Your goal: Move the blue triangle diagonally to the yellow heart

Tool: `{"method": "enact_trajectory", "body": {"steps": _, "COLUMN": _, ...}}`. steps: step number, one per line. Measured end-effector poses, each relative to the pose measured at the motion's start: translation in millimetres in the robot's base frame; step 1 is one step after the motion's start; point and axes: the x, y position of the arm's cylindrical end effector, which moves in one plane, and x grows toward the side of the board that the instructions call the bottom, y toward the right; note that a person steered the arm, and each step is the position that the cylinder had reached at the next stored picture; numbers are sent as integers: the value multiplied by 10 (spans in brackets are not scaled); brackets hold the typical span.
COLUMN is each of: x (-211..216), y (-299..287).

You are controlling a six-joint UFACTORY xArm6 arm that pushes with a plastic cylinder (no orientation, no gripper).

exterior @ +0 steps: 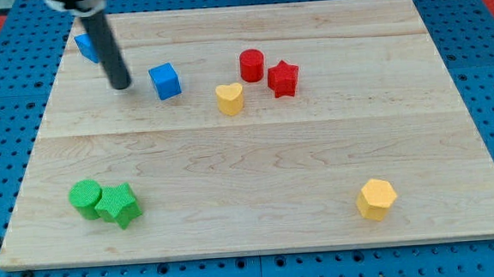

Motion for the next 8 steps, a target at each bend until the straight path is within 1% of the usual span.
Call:
{"method": "enact_trajectory", "body": {"steps": 1, "x": 66, "y": 440}}
{"method": "enact_trajectory", "body": {"steps": 2, "x": -148, "y": 81}}
{"method": "enact_trajectory", "body": {"steps": 3, "x": -784, "y": 160}}
{"method": "enact_trajectory", "body": {"steps": 4, "x": -1255, "y": -291}}
{"method": "enact_trajectory", "body": {"steps": 5, "x": -1015, "y": -762}}
{"method": "enact_trajectory", "body": {"steps": 6, "x": -445, "y": -750}}
{"method": "enact_trajectory", "body": {"steps": 7, "x": -876, "y": -668}}
{"method": "enact_trajectory", "body": {"steps": 8, "x": -1087, "y": -1141}}
